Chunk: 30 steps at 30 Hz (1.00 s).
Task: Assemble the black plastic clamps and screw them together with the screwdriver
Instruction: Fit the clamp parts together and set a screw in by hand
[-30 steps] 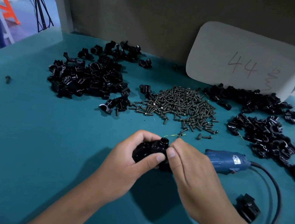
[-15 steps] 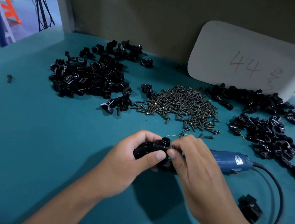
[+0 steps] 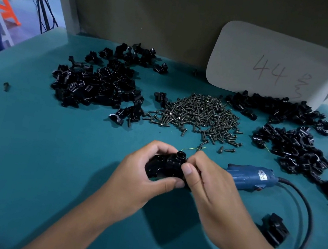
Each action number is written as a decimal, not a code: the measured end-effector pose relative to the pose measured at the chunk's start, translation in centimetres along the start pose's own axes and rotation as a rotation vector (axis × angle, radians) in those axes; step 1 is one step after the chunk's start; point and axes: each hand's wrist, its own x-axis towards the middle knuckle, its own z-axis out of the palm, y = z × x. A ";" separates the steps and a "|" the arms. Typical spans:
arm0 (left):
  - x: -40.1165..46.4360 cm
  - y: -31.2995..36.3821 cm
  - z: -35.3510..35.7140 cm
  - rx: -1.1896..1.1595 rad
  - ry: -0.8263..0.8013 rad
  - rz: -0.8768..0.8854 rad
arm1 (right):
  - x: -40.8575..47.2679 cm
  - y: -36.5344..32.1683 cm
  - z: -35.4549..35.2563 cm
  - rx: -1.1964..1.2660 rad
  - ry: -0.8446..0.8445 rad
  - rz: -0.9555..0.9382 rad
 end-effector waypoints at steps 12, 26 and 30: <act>0.3 0.1 -0.4 0.015 0.017 -0.064 | 0.2 0.3 -0.6 0.036 0.114 -0.038; 0.0 0.4 -0.4 0.099 0.003 -0.052 | 0.2 -0.4 0.8 -0.063 0.070 0.010; 0.0 0.4 -0.5 0.086 0.005 -0.073 | 0.1 -0.2 0.6 -0.041 0.077 0.002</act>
